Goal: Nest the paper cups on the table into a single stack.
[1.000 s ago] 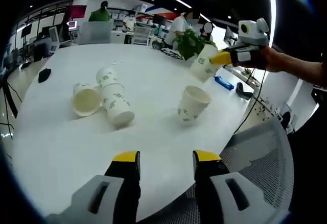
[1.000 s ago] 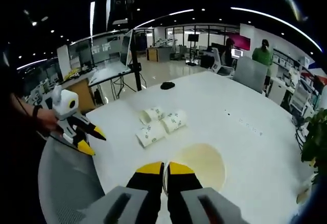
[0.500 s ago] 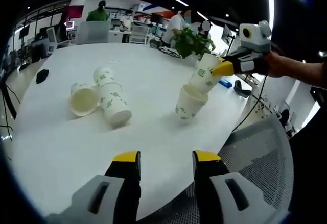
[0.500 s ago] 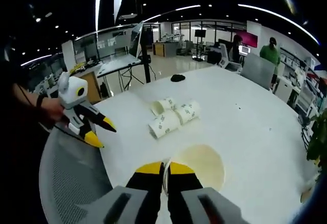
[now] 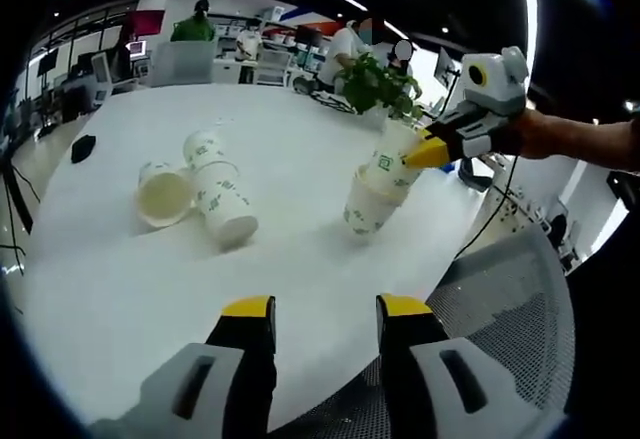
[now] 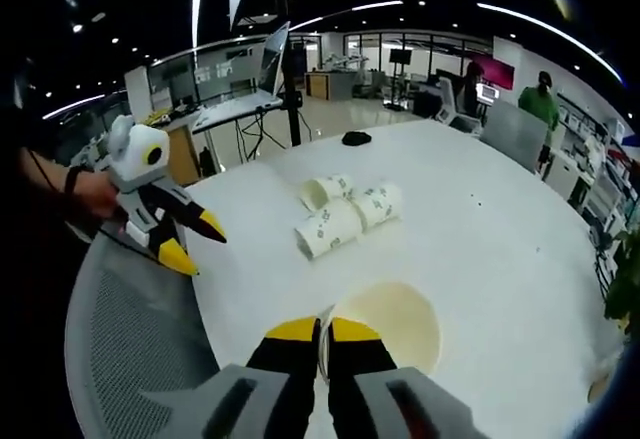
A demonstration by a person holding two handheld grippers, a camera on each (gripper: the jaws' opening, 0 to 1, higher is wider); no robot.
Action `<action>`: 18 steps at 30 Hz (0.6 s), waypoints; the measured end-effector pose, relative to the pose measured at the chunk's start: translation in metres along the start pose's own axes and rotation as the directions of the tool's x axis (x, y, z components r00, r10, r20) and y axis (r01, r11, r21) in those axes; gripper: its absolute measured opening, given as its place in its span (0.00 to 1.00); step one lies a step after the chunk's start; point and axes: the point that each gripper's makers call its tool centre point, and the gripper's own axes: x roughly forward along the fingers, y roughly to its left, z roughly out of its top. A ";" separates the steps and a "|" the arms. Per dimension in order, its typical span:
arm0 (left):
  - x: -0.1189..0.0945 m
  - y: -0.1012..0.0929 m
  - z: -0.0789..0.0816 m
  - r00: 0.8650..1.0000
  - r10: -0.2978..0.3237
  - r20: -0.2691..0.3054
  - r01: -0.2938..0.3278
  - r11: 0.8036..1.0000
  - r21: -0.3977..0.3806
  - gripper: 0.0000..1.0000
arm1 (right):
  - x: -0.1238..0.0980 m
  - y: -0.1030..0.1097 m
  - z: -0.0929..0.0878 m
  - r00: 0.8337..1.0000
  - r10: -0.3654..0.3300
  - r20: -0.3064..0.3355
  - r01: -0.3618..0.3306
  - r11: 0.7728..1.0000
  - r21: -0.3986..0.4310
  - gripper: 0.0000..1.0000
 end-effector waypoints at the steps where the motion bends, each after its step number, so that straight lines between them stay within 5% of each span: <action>1: 0.000 0.000 0.000 1.000 0.001 0.000 -0.001 1.000 -0.001 0.39 | 0.001 0.000 -0.001 1.000 -0.001 -0.003 0.001 1.000 0.002 0.00; 18: 0.001 0.004 -0.002 1.000 0.004 -0.001 -0.004 1.000 -0.011 0.38 | 0.014 0.009 -0.013 0.999 0.017 -0.043 -0.018 1.000 -0.013 0.02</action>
